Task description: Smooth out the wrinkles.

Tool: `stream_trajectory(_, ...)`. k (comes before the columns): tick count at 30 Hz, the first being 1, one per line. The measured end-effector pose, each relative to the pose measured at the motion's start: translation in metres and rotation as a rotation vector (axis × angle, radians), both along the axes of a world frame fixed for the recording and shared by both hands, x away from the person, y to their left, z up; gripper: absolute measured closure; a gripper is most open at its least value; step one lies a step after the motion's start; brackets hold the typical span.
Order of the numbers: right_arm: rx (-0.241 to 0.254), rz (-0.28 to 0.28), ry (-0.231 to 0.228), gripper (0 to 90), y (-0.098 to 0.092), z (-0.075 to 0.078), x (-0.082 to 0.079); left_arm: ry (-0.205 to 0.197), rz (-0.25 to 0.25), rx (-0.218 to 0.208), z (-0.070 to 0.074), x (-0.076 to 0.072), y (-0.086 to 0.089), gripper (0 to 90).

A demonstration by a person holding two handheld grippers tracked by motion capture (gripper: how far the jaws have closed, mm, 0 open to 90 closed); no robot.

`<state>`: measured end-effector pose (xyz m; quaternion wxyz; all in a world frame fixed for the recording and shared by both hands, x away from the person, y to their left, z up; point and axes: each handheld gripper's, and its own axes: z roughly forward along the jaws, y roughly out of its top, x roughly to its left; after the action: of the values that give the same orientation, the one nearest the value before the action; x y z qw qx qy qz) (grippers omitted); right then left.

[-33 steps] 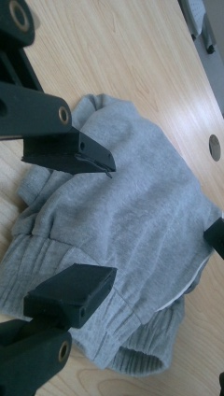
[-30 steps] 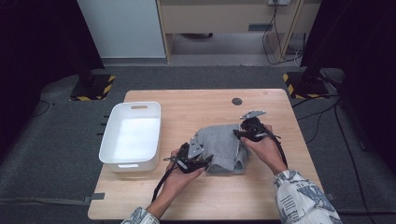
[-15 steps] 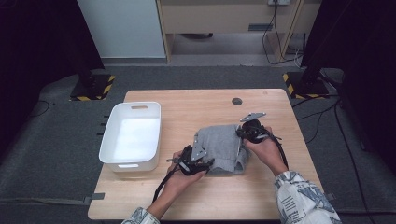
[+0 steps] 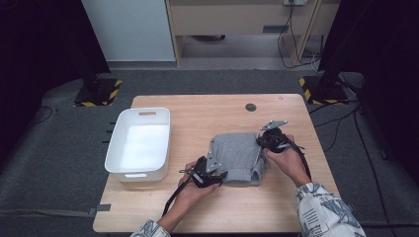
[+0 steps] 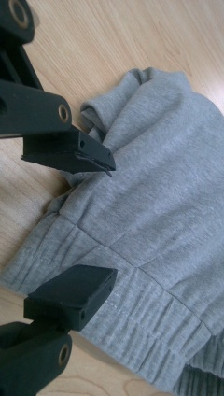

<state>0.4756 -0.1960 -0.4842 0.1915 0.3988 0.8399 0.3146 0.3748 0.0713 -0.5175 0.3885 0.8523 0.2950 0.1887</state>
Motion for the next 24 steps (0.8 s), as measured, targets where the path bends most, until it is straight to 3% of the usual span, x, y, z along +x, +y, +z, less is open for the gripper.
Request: stream_trajectory(24,-0.04,-0.001,0.019,81.1,-0.004,-0.014,0.008,0.006,-0.014,0.003,-0.006,-0.005,-0.01,43.7)
